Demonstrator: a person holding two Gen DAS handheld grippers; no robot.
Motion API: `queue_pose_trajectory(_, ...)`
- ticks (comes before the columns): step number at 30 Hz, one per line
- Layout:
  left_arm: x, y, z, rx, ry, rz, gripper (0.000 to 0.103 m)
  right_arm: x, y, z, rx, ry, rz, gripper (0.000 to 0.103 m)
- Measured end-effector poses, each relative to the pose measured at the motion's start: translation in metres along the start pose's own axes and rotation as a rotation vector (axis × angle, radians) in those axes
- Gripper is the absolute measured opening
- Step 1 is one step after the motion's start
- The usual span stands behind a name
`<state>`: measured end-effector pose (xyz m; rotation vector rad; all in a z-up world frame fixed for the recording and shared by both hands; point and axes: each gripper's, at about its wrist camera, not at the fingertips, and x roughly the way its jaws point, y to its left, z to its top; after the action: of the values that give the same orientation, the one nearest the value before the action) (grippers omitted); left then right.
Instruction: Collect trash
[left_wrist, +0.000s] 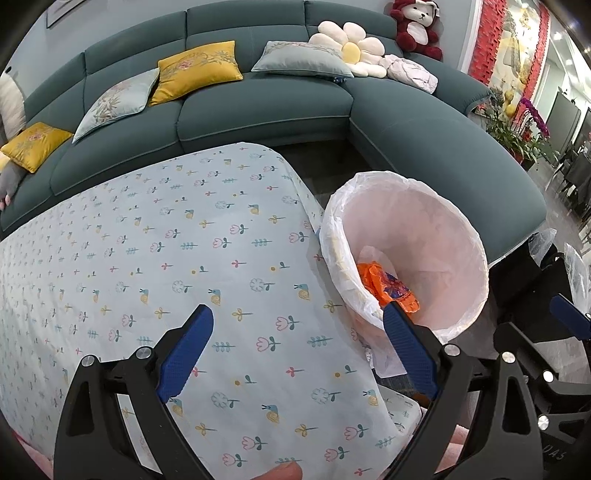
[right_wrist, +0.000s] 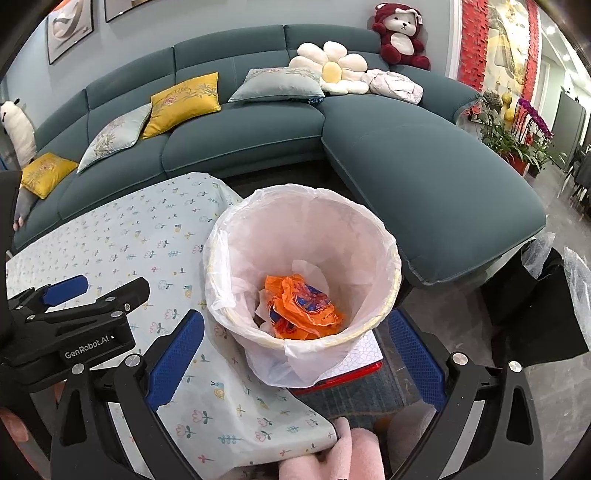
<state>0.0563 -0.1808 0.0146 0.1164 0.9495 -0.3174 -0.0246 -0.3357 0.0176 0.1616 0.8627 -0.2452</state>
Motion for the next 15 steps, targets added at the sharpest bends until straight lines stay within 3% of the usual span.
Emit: queue_pose_trajectory(15,0.0016,-0.0065,-0.0052,0.024,0.0,0.025,0.089,0.0003,0.0003,-0.003,-0.005,-0.02,-0.059,0.096)
